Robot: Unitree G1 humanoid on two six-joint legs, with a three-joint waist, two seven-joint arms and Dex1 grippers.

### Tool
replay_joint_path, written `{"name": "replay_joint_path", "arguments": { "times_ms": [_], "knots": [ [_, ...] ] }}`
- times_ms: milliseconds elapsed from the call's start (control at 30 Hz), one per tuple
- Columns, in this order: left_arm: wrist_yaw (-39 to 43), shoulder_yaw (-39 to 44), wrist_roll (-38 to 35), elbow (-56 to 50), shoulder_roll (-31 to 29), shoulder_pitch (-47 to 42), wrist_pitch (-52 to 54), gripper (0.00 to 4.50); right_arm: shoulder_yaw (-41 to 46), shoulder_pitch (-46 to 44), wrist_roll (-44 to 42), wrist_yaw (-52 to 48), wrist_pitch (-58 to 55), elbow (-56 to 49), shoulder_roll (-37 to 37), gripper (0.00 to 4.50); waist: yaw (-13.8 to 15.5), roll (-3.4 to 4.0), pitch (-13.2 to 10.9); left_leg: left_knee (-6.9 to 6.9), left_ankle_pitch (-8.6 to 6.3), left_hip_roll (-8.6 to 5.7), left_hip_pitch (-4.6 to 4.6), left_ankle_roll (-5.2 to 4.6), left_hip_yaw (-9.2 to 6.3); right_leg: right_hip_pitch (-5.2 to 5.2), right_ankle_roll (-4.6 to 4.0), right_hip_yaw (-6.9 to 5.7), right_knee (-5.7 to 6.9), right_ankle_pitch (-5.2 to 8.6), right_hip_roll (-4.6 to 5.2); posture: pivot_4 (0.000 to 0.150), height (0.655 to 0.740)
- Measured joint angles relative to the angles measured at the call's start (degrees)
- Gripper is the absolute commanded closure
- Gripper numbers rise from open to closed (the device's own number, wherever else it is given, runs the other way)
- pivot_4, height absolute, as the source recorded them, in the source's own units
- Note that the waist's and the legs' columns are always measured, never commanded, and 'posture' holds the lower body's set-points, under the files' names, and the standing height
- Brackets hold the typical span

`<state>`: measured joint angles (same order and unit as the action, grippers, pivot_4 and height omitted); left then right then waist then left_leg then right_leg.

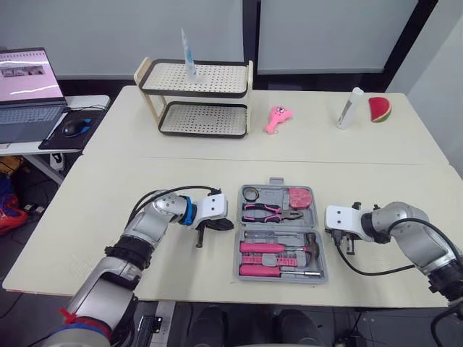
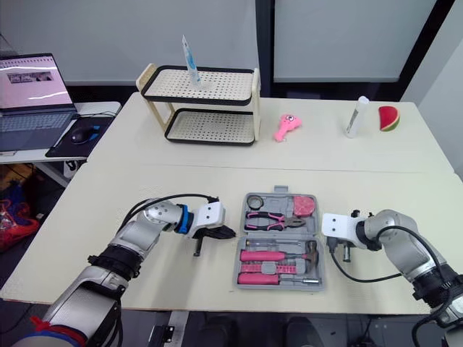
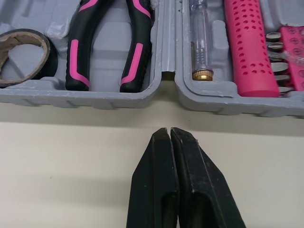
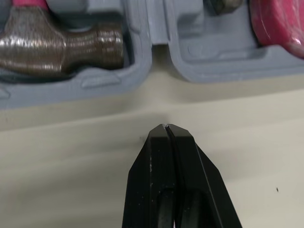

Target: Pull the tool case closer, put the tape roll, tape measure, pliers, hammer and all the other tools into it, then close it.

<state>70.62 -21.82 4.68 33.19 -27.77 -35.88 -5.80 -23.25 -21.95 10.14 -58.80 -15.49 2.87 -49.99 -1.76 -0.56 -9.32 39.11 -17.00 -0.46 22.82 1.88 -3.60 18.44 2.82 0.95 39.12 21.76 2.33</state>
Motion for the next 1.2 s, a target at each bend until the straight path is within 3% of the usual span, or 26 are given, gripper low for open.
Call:
{"name": "replay_joint_path", "arguments": {
  "times_ms": [433, 867, 1200],
  "knots": [
    [-1.6, -0.42, 2.9, 4.7, 4.89, -2.42, -3.02, 4.46, 1.64, -0.37, 0.78, -1.41, -5.59, -0.89, 3.85, 4.5, 0.07, -0.02, 0.03, 0.04, 0.01, -0.01, -0.03, 0.01, -0.03, -0.08, 0.0, -0.03, 0.0, 0.0, 0.01, 0.15, 0.74],
    [1.67, -2.48, 4.32, -8.59, 2.46, 4.6, -0.67, 4.46, 5.5, 9.18, 0.57, -1.05, -15.64, -14.01, 3.72, 4.5, 0.21, 0.01, 0.05, 0.0, 0.0, -0.02, -0.03, 0.01, -0.08, -0.12, 0.0, -0.02, -0.04, 0.0, 0.02, 0.15, 0.74],
    [2.94, -2.67, 4.36, -12.39, 0.8, 6.71, 0.61, 4.46, 6.03, 13.07, 0.45, -0.36, -20.07, -19.67, 3.98, 4.5, 0.15, 0.02, 0.07, -0.03, 0.0, -0.02, -0.07, 0.01, -0.11, -0.14, 0.0, -0.02, -0.04, 0.0, -0.01, 0.15, 0.74]
  ]
}}
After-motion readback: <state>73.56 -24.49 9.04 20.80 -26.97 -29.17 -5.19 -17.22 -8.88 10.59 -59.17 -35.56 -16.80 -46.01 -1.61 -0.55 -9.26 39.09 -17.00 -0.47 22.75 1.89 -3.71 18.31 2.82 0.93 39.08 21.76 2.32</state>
